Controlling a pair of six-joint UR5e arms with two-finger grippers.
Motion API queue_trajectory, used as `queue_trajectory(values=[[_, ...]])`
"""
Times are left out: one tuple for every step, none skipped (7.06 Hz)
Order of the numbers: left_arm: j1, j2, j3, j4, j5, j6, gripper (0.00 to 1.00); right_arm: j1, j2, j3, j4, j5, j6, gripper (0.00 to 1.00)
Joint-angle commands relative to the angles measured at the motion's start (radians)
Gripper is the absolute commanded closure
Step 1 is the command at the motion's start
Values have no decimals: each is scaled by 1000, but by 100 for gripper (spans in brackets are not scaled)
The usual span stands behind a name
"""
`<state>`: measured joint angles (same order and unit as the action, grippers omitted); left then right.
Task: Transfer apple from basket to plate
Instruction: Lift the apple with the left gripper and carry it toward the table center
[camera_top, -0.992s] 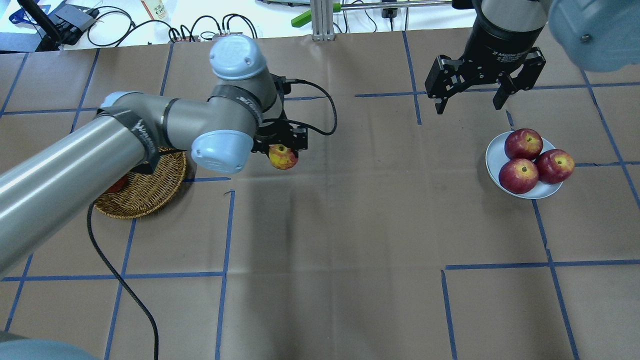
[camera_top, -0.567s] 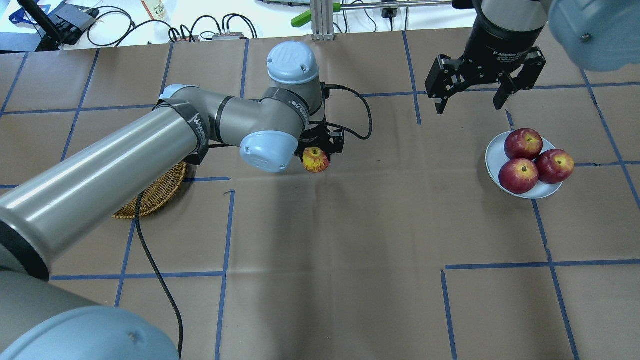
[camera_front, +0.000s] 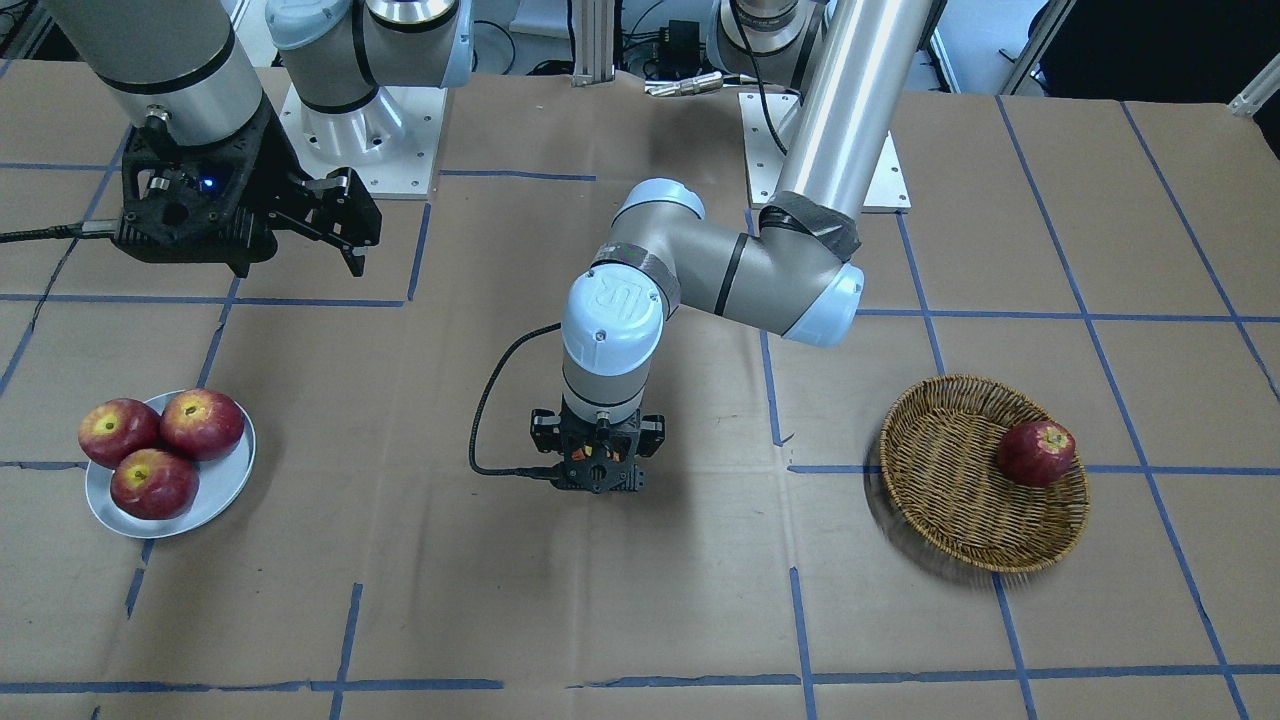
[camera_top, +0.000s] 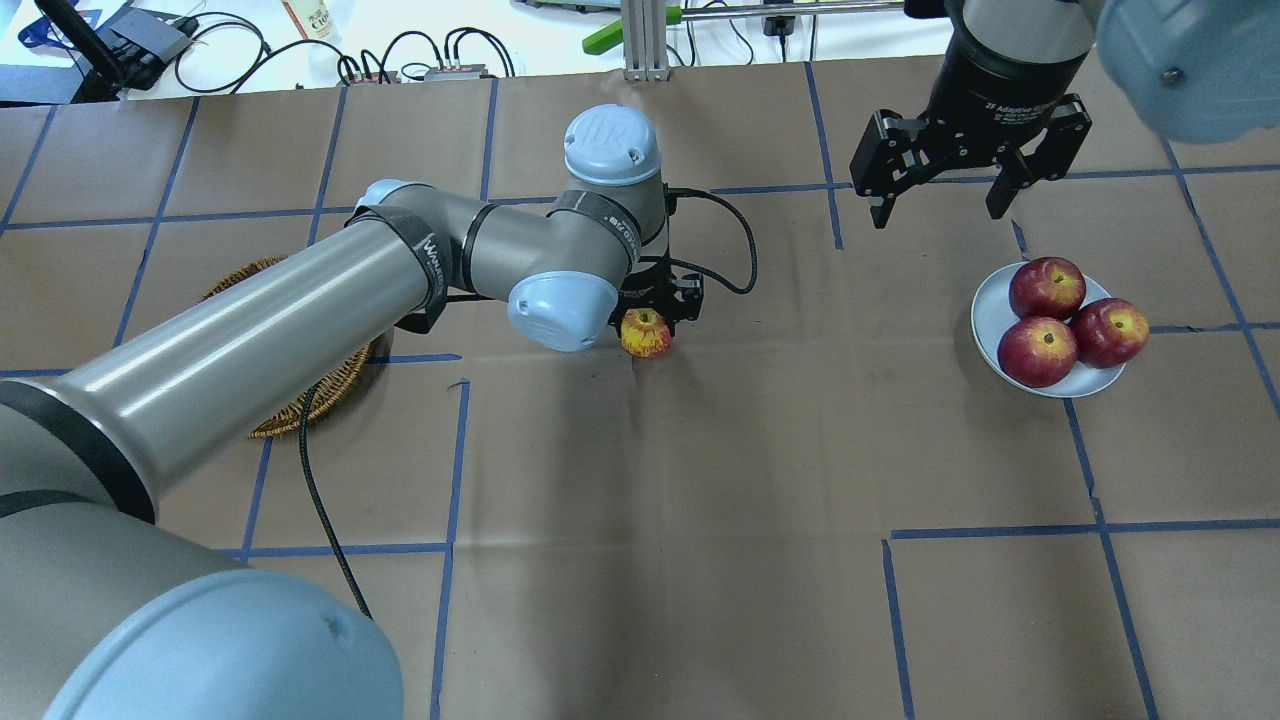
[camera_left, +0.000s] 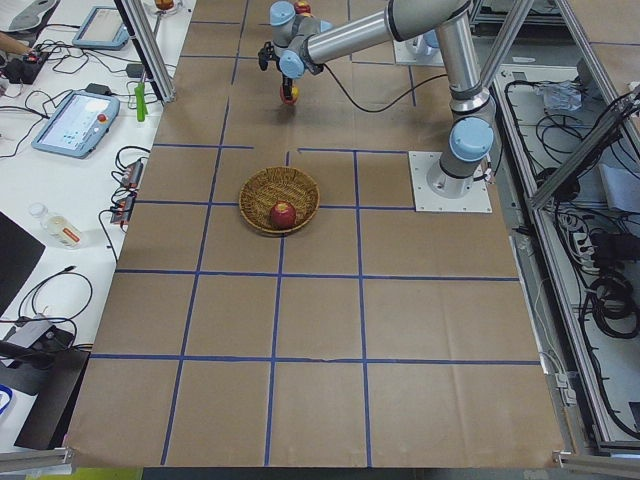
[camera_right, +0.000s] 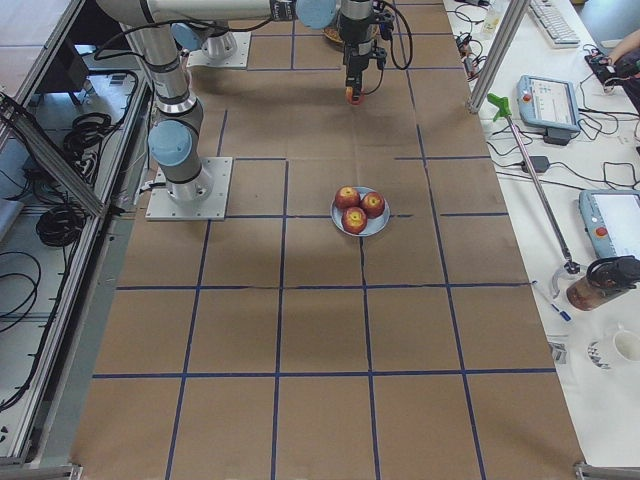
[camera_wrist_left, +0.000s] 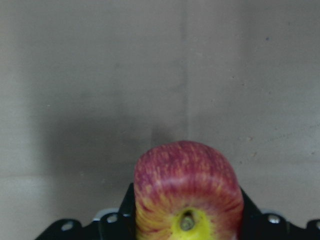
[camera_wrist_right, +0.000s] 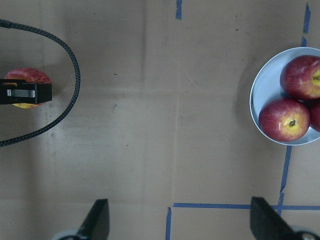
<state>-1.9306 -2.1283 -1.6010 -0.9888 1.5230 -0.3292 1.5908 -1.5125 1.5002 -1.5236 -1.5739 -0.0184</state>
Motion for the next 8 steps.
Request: queue_trajectory(values=[[-1, -13, 1, 4, -3, 2, 61, 0, 0, 0, 0, 0, 0, 0], [-2, -16, 1, 4, -4, -1, 59, 0, 0, 0, 0, 0, 0, 0], [-5, -16, 3, 4, -3, -1, 43, 0, 0, 0, 0, 0, 0, 0], [-5, -16, 1, 4, -3, 1, 1, 0, 0, 0, 0, 0, 0, 0], [-8, -13, 1, 4, -6, -1, 1, 0, 0, 0, 0, 0, 0, 0], [-7, 10, 7, 4, -6, 2, 1, 0, 0, 0, 0, -2, 0, 0], [-5, 42, 18, -11, -1, 2, 1, 0, 0, 0, 0, -2, 0, 0], [8, 103, 26, -28, 3, 16, 1, 0, 0, 0, 0, -2, 0, 0]])
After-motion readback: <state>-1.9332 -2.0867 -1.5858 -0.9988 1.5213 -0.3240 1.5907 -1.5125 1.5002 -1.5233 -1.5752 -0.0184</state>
